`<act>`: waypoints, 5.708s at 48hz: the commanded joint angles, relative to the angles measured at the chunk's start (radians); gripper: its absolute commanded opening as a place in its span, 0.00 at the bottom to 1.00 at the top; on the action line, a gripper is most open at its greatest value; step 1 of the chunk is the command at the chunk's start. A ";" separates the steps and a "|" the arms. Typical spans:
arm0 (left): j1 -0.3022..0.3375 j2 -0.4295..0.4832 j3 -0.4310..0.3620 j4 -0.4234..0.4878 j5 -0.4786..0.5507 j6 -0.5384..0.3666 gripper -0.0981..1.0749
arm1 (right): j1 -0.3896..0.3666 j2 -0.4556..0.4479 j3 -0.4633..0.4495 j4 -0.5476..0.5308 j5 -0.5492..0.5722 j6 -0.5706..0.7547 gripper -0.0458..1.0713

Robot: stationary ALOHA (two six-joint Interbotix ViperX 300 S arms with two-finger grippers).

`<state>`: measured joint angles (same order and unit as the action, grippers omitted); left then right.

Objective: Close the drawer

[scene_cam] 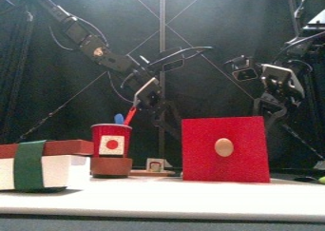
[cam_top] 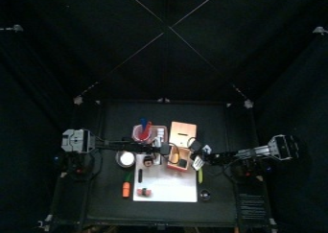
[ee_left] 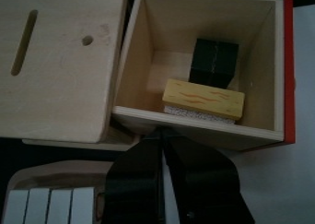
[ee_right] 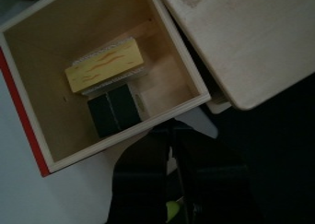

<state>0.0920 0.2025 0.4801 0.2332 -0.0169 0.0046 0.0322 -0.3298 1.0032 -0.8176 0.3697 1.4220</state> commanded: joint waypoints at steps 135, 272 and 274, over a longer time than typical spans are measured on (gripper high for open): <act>0.239 -0.061 -0.156 0.232 -0.189 0.002 0.48 | 0.270 -0.126 -0.006 0.179 0.051 0.000 0.44; 0.327 0.164 -0.581 0.029 0.411 0.028 0.45 | 0.061 0.150 -0.265 0.100 0.198 -0.002 0.44; 0.325 0.137 -0.565 0.029 0.411 0.028 0.45 | 0.078 0.124 -0.256 0.114 0.192 -0.002 0.44</act>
<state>0.4188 0.4326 -0.0874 0.2577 0.3958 0.0337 0.0798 -0.1304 0.7455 -0.7302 0.5752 1.4205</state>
